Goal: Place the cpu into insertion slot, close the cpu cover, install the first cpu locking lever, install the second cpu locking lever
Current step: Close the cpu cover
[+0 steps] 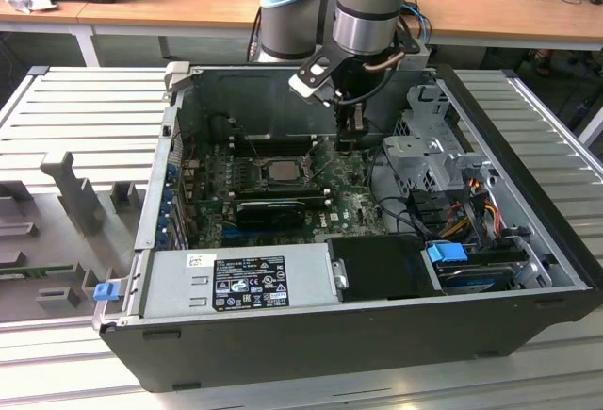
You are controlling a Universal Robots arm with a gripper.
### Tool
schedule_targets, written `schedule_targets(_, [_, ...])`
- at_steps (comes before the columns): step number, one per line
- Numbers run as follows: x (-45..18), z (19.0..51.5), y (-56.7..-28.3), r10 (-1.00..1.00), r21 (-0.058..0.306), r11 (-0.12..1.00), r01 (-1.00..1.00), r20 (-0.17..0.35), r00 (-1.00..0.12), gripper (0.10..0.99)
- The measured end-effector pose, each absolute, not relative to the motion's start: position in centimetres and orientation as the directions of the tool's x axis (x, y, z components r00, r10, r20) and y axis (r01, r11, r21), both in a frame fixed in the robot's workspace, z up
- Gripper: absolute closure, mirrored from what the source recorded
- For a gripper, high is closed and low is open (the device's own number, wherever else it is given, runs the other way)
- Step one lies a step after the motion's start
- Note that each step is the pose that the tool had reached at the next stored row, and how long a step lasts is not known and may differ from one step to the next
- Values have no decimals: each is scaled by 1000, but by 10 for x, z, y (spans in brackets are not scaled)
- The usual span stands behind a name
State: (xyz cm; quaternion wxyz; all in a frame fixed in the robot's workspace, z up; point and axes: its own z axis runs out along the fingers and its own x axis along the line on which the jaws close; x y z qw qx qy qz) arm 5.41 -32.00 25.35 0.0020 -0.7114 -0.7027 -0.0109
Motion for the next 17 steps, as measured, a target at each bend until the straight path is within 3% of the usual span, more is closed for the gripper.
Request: schedule_targets(17, [41, 253, -320, 1000, 9, -12, 1000, 19, 12, 980])
